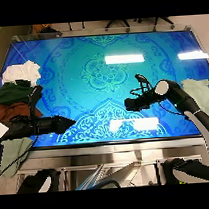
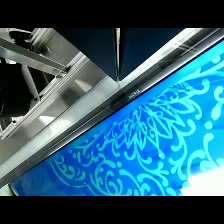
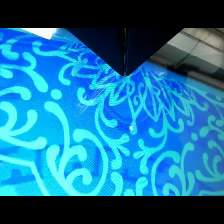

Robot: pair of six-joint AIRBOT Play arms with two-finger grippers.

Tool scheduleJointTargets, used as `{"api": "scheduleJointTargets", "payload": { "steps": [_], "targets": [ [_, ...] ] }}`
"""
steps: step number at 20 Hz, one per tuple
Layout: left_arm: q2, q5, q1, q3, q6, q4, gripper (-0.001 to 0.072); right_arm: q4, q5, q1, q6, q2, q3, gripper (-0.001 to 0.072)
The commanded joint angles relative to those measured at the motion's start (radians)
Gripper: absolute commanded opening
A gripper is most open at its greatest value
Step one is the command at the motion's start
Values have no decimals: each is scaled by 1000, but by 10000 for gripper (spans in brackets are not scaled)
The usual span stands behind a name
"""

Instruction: Fold the shirts.

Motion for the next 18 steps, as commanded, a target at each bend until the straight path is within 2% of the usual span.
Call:
{"api": "scheduleJointTargets", "payload": {
  "steps": [1,6,9,10,13,18],
  "targets": [
    [1,0,-1,0,0,0,14,0,0,1,0,0,0,27],
    [0,24,-1,0,-2,2,14,0,0,1,0,0,0,28],
    [-1,127,-1,7,-2,37,13,0,0,1,0,0,0,27],
    [-15,149,-1,32,-7,105,13,0,0,1,0,0,0,28],
    [-132,127,-1,184,-98,403,13,0,0,1,0,0,0,27],
    [-425,127,-1,503,-230,801,13,0,0,1,0,0,0,28]
  ]
}}
